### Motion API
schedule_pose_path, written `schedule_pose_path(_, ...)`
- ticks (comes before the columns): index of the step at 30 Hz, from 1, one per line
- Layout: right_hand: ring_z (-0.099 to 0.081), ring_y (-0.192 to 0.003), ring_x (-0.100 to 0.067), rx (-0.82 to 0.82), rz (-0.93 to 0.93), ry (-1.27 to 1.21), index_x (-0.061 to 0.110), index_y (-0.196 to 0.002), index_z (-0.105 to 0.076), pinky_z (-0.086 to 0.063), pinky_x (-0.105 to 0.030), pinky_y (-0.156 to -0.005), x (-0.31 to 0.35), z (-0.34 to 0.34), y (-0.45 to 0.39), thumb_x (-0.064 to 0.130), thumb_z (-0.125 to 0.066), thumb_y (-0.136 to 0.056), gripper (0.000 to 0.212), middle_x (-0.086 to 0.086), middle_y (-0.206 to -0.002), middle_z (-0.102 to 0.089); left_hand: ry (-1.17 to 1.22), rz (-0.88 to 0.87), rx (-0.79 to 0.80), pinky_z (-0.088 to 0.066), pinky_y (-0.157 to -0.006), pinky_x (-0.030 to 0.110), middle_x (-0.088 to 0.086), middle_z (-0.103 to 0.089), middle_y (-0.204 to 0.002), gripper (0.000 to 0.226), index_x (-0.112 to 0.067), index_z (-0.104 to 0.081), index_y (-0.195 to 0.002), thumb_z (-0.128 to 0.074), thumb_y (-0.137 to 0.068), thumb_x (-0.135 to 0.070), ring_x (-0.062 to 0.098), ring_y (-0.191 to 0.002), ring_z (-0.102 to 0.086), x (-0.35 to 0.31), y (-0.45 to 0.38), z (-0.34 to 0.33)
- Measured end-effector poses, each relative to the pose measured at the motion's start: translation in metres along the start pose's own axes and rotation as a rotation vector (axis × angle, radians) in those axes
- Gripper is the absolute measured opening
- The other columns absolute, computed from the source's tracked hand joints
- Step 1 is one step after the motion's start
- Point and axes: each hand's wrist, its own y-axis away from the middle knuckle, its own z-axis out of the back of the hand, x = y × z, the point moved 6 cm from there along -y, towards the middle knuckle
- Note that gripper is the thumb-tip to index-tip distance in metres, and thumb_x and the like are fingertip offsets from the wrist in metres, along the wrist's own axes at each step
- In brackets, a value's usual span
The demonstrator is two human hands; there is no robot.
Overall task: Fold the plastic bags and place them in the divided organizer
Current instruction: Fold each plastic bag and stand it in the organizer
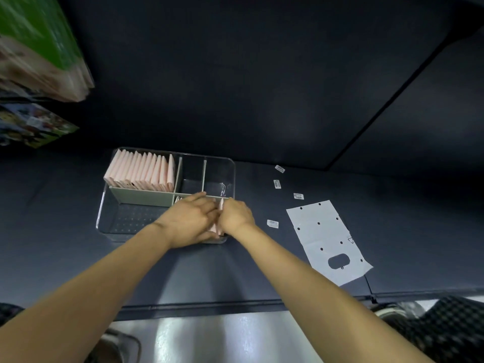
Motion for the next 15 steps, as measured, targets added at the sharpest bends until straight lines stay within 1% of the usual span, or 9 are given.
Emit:
schedule_pose_path(2,-0.056,-0.113,-0.037,-0.053,-0.030,-0.056,0.003,-0.115,-0.059,-0.046,-0.035,-0.087,-0.004,0.003,0.002,0.009,-0.044,-0.091,0.029,-0.019,-0.121,-0.059,0.059,0.033,-0.155,-0.041,-0.102,0.036,0.009,-0.063,-0.113,0.070,-0.007,-0.064,-0.110,-0.028,-0.086,-0.062,0.026,-0.107,-0.060,0.000,0.004,0.008)
schedule_pose_path(3,-0.056,-0.112,-0.038,-0.078,-0.038,-0.091,0.002,-0.113,-0.060,-0.046,-0.036,-0.085,-0.006,0.005,0.002,0.009,-0.042,-0.091,0.029,-0.021,-0.120,-0.059,0.086,0.060,-0.205,-0.047,-0.096,0.035,0.008,-0.063,-0.112,0.064,-0.006,-0.063,-0.110,-0.036,-0.086,-0.060,0.026,-0.104,-0.061,0.000,0.005,0.008)
schedule_pose_path(4,-0.057,-0.110,-0.039,-0.098,-0.038,-0.118,0.001,-0.111,-0.061,-0.047,-0.036,-0.084,-0.008,0.006,0.003,0.009,-0.042,-0.091,0.028,-0.022,-0.117,-0.060,0.133,0.087,-0.205,-0.046,-0.097,0.035,0.008,-0.060,-0.118,0.062,-0.007,-0.058,-0.117,-0.042,-0.087,-0.059,0.025,-0.108,-0.058,0.000,0.006,0.005)
schedule_pose_path(5,-0.058,-0.107,-0.040,-0.113,-0.021,-0.139,0.001,-0.107,-0.062,-0.047,-0.036,-0.082,-0.009,0.006,0.005,0.009,-0.042,-0.091,0.027,-0.022,-0.114,-0.062,0.192,0.113,-0.157,-0.039,-0.105,0.035,0.007,-0.054,-0.129,0.067,-0.008,-0.050,-0.128,-0.046,-0.086,-0.059,0.024,-0.119,-0.052,-0.002,0.006,-0.001)
schedule_pose_path(7,-0.060,-0.098,-0.039,-0.137,0.071,-0.168,0.004,-0.093,-0.067,-0.046,-0.034,-0.073,-0.013,0.007,0.010,0.012,-0.045,-0.090,0.023,-0.021,-0.102,-0.066,0.217,0.153,-0.033,-0.014,-0.118,0.031,0.006,-0.035,-0.149,0.081,-0.010,-0.027,-0.146,-0.044,-0.087,-0.063,0.018,-0.139,-0.029,-0.003,0.006,-0.017)
schedule_pose_path(9,-0.061,-0.091,-0.035,-0.202,0.203,-0.174,0.010,-0.086,-0.069,-0.045,-0.030,-0.070,-0.032,0.010,0.022,0.017,-0.051,-0.089,0.020,-0.014,-0.094,-0.069,0.126,0.156,0.068,0.003,-0.118,0.030,0.003,-0.015,-0.158,0.085,-0.014,-0.012,-0.151,-0.034,-0.088,-0.067,0.015,-0.146,-0.008,-0.005,0.007,-0.027)
schedule_pose_path(11,-0.062,-0.096,-0.025,-0.275,0.309,-0.179,0.016,-0.100,-0.071,-0.046,-0.028,-0.082,-0.072,0.016,0.036,0.021,-0.057,-0.090,0.018,-0.004,-0.105,-0.070,0.090,0.166,0.063,0.000,-0.118,0.033,0.004,-0.019,-0.157,0.081,-0.015,-0.021,-0.150,-0.030,-0.089,-0.068,0.018,-0.146,-0.011,-0.006,0.008,-0.027)
schedule_pose_path(13,-0.055,-0.113,-0.018,-0.292,0.301,-0.133,0.019,-0.118,-0.064,-0.037,-0.022,-0.097,-0.134,0.019,0.046,0.027,-0.060,-0.090,0.030,0.002,-0.123,-0.063,0.094,0.158,-0.083,-0.026,-0.114,0.038,0.009,-0.050,-0.140,0.074,-0.011,-0.051,-0.134,-0.028,-0.089,-0.065,0.024,-0.132,-0.043,-0.013,0.003,-0.009)
schedule_pose_path(15,-0.042,-0.129,-0.015,-0.268,0.185,-0.024,0.021,-0.132,-0.053,-0.028,-0.020,-0.104,-0.207,0.019,0.053,0.037,-0.061,-0.088,0.047,0.006,-0.138,-0.049,0.128,0.106,-0.281,-0.040,-0.100,0.037,0.008,-0.064,-0.117,0.067,-0.011,-0.066,-0.114,-0.027,-0.092,-0.060,0.026,-0.110,-0.060,-0.028,-0.004,0.007)
